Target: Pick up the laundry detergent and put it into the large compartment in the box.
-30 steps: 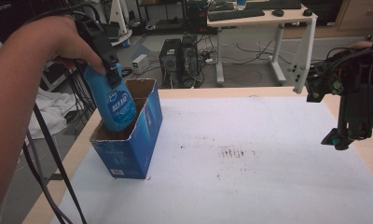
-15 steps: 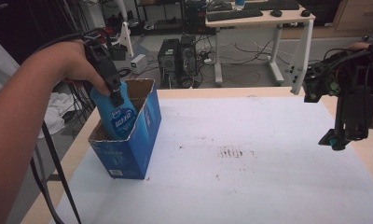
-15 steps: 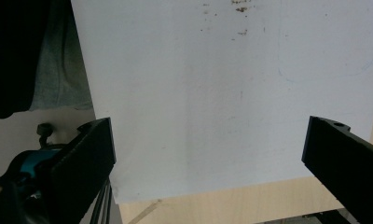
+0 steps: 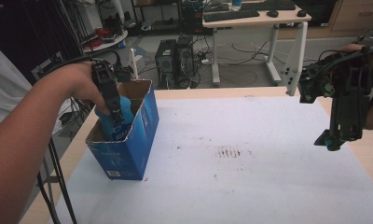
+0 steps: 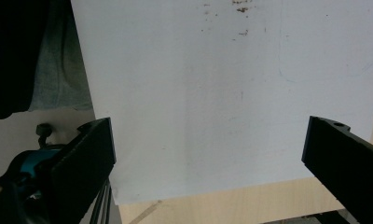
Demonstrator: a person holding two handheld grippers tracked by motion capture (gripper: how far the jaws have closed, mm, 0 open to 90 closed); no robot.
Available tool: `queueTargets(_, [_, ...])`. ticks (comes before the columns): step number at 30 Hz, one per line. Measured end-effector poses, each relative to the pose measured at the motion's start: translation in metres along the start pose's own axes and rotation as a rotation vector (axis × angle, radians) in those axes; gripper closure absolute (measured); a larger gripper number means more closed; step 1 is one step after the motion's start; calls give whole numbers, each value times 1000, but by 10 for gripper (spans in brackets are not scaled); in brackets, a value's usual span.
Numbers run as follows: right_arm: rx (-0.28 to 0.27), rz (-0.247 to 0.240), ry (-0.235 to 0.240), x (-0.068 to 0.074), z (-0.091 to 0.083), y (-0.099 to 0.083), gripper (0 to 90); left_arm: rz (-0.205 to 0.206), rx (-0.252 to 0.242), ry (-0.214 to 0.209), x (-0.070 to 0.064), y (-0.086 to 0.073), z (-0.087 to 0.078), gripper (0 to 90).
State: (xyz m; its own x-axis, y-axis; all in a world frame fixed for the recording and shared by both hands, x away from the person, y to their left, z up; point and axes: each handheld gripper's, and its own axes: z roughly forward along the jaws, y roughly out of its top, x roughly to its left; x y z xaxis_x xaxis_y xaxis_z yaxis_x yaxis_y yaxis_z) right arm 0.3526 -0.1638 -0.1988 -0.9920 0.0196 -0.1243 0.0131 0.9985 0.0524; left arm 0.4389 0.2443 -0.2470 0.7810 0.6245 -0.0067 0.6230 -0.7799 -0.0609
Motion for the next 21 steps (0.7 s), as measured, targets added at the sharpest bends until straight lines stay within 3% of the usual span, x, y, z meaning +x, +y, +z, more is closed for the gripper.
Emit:
queueTargets(12, [-5, -2, 0, 0, 0, 1, 17, 35, 0, -23, 0, -4, 31, 361])
queueTargets(21, [-4, -5, -1, 1, 0, 3, 17, 69, 6, -26, 0, -5, 41, 361])
